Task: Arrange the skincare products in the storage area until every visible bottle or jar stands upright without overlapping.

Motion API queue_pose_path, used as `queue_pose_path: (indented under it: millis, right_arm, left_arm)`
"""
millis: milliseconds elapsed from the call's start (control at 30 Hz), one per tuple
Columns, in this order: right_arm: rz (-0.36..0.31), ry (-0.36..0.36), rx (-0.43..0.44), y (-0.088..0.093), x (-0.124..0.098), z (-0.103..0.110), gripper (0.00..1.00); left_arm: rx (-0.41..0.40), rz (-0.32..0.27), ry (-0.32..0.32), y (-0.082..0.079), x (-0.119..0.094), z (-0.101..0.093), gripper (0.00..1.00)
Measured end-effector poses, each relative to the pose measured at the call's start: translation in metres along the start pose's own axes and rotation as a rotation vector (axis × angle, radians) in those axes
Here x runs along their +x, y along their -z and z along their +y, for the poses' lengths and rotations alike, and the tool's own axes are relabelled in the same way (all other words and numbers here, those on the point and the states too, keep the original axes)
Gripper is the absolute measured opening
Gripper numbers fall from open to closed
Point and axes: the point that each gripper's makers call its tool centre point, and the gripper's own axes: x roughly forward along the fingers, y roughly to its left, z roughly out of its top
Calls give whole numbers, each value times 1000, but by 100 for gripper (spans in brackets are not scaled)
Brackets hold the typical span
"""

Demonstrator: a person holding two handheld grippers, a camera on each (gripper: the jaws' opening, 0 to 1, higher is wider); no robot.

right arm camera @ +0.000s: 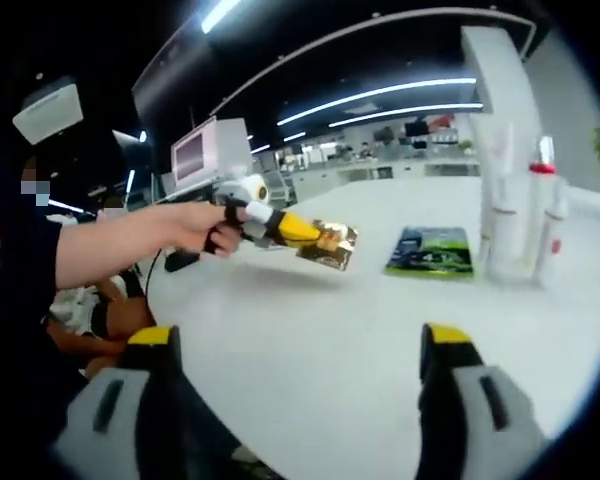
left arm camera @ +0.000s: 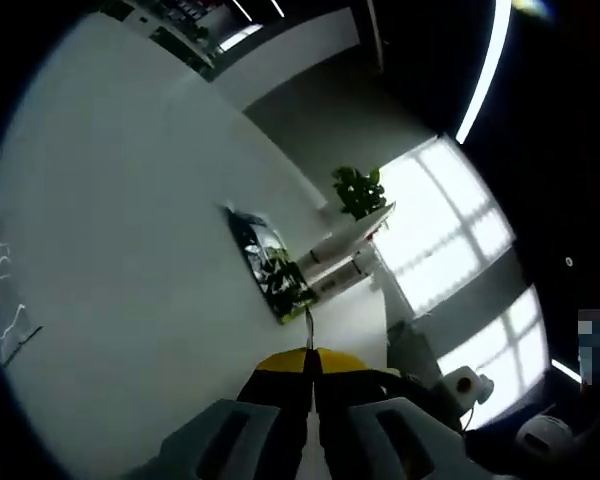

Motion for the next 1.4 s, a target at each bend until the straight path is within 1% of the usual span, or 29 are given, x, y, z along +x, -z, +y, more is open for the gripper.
queue_pose_path:
  millis: [33,233,300,400,500,633,833,1000,1400]
  right_arm:
    - [5,2,-3,1,0,-1,100]
    - [12,17,-12,-1,-4,-7,98]
    - [5,18,-7,-2,-4,-6,98]
    - [-6,18,8,-3,-4,-6,98]
    - [-2,21,7,-2,-3,-6,98]
    - [-2,29,11,-2,-4,-8,98]
    - [-9,26,19,-3,-4,-9,97]
    - [9,33,1,1,-5,-11,97]
    - [14,51,16,5,-7,-19,96]
  left_arm:
    - [15,5,-13,-2,1,2,0]
    - [2,23,-24,-11,6,10,0]
    - [-9,17,-14,-15,7,10,0]
    - [-8,31,-29,-16,10,16,0]
    - [-26,25,-32,-19,12,21,0]
    - [-34,10,-20,-23,16,19,0]
    - [-37,25,-34,-23,24,23,0]
    - [-39,39,-46,-23,29,27,0]
    - [-27,65,-82,-26,36,32,0]
